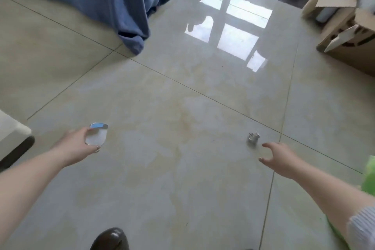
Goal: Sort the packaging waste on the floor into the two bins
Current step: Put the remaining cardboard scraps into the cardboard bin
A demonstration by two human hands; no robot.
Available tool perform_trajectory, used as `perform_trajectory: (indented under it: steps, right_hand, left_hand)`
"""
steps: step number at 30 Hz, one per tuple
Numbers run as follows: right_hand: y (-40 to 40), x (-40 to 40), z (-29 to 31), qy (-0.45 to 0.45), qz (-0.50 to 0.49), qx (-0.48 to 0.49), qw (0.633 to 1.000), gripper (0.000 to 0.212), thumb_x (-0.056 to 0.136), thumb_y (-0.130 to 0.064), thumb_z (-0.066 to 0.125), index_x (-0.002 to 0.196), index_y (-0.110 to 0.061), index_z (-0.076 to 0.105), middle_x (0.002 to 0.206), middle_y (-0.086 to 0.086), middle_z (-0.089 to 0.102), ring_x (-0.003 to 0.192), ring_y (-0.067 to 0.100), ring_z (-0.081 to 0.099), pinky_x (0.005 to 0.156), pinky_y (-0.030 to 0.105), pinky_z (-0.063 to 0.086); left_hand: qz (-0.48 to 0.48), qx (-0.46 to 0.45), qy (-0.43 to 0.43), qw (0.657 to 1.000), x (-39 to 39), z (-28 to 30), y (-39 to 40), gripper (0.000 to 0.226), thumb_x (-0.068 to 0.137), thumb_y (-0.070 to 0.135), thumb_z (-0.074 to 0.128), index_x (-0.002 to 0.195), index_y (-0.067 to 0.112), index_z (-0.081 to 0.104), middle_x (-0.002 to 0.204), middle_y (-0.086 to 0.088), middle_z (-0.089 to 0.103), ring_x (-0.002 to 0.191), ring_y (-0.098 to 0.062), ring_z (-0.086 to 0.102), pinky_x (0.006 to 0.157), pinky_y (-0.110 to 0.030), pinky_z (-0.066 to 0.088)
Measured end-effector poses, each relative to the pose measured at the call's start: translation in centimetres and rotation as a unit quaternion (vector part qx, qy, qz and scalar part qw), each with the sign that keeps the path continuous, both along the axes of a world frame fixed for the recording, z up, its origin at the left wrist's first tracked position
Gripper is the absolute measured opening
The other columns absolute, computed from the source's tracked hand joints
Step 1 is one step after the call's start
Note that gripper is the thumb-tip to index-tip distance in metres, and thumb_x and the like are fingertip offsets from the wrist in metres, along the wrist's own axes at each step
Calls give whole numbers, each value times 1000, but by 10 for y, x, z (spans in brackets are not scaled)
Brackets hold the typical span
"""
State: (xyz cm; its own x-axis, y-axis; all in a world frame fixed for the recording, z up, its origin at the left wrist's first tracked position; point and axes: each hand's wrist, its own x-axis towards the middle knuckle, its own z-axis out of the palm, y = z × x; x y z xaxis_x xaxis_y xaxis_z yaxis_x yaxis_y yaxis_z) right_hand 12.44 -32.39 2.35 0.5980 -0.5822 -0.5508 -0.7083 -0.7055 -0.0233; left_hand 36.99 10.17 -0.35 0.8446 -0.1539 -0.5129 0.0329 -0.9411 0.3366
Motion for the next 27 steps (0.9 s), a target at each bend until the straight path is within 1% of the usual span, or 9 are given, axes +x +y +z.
perform_trajectory:
  steps: [5, 8, 10, 13, 16, 18, 20, 24, 27]
  right_hand:
    - [-31, 20, -49, -26, -29, -22, 999, 69, 87, -36, 59, 146, -26, 24, 158, 7, 7, 142, 26, 25, 104, 38, 36]
    - [-49, 34, -74, -16, -18, -18, 1000, 75, 86, -33, 60, 148, -31, 18, 159, 6, 0, 143, 31, 21, 107, 40, 33]
    - [-57, 44, -88, -3, -4, -6, 1000, 76, 86, -32, 60, 148, -33, 16, 159, 6, -1, 142, 31, 22, 105, 40, 35]
    - [-59, 52, -101, 14, 9, 6, 1000, 71, 87, -29, 59, 147, -29, 22, 156, 9, 14, 138, 27, 31, 100, 35, 39]
    - [-50, 48, -105, 9, 34, -21, 999, 49, 87, -27, 57, 134, -28, 44, 138, 6, 40, 119, 27, 50, 82, 30, 43]
    - [-39, 43, -106, -6, 48, -36, 998, 33, 89, -24, 54, 121, -27, 51, 125, 7, 45, 105, 30, 55, 72, 29, 41]
    - [-28, 39, -111, -16, 48, -26, 998, 25, 89, -24, 53, 115, -24, 52, 119, 8, 47, 99, 31, 55, 69, 28, 38]
    - [-8, 37, -117, -40, 9, 35, 999, 24, 88, -33, 58, 107, -19, 56, 109, 6, 57, 99, 27, 56, 68, 28, 37]
    - [5, 37, -115, -80, -38, 110, 990, 24, 84, -35, 64, 98, -16, 63, 90, 2, 62, 89, 22, 58, 69, 27, 39]
  left_hand:
    - [-32, 63, -58, 996, 42, -52, -7, 73, 76, 18, 72, 140, 8, 38, 144, -17, 41, 134, -36, 33, 105, -45, 34]
    - [-48, 87, -43, 994, 53, -78, -19, 83, 77, 16, 72, 146, 15, 27, 153, -17, 24, 145, -29, 12, 113, -41, 23]
    - [-68, 99, -24, 993, 59, -92, -30, 88, 77, 17, 74, 148, 17, 22, 155, -18, 19, 146, -28, 9, 114, -37, 22]
    - [-112, 135, -16, 984, 61, -106, -39, 85, 78, 18, 72, 148, 17, 24, 153, -14, 28, 143, -30, 23, 113, -35, 25]
    - [-123, 161, -44, 978, 58, -103, -38, 66, 80, 21, 64, 142, 22, 39, 144, -14, 42, 131, -35, 39, 106, -38, 35]
    - [-104, 149, -61, 981, 54, -104, -33, 55, 81, 18, 58, 135, 22, 48, 135, -18, 46, 124, -38, 44, 102, -39, 39]
    - [-82, 144, -54, 985, 50, -105, -29, 54, 78, 12, 58, 131, 21, 51, 130, -19, 45, 120, -37, 47, 98, -38, 41]
    - [-55, 167, -57, 983, 42, -104, -15, 30, 73, 24, 70, 101, 18, 62, 110, -15, 55, 102, -35, 56, 83, -37, 48]
    - [-42, 202, -58, 977, 41, -110, 1, 22, 66, 43, 72, 78, 28, 63, 93, -7, 64, 93, -32, 59, 78, -37, 50]
